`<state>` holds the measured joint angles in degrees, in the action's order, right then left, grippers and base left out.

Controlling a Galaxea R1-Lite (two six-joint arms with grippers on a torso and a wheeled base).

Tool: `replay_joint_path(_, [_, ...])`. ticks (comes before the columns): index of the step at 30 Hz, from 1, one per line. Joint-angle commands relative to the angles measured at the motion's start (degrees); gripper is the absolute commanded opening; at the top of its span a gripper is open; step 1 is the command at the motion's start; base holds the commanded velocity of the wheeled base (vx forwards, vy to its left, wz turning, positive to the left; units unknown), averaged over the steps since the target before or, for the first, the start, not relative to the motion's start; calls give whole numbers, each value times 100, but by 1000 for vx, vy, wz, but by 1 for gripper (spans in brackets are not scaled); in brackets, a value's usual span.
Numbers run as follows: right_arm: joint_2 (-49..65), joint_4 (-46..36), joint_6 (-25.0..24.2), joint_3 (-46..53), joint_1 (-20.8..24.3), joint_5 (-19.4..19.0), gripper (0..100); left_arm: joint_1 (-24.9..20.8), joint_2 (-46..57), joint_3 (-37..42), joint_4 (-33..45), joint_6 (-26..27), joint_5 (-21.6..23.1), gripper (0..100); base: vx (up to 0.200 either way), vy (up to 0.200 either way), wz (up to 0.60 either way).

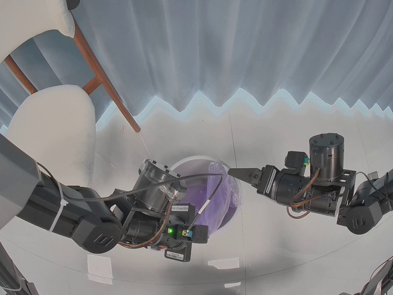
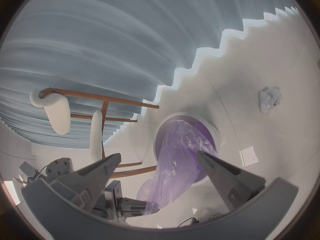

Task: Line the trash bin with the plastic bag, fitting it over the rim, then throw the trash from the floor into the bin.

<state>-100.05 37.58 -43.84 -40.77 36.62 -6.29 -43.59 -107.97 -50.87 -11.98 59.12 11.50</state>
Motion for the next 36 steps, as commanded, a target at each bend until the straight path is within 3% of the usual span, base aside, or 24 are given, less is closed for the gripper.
replay_joint_path(1, [-401,-190,-11,-380,21,-83,100,-132,136,113,-15,-24,2,0,0,0,0])
replay_joint_path(5, [-551,-963,270,-916,21,-329,100,-193,162,86,-15,-24,2,0,0,0,0])
replay_joint_path(17, [-700,-3187,1272,-2252,21,-338,100,-352,215,77,-41,-33,-16,0,0,0,0])
replay_joint_path(22, [-744,-3380,1905,-2129,21,-338,100,-527,206,139,-146,-393,-60,0,0,0,0])
replay_joint_path(35, [-727,-3591,2556,-2076,21,-311,100,-554,180,165,-225,-463,-86,0,0,0,0])
replay_joint_path(36, [-718,-3591,2556,-2067,12,-311,0,-554,180,174,-225,-463,-86,0,0,0,0])
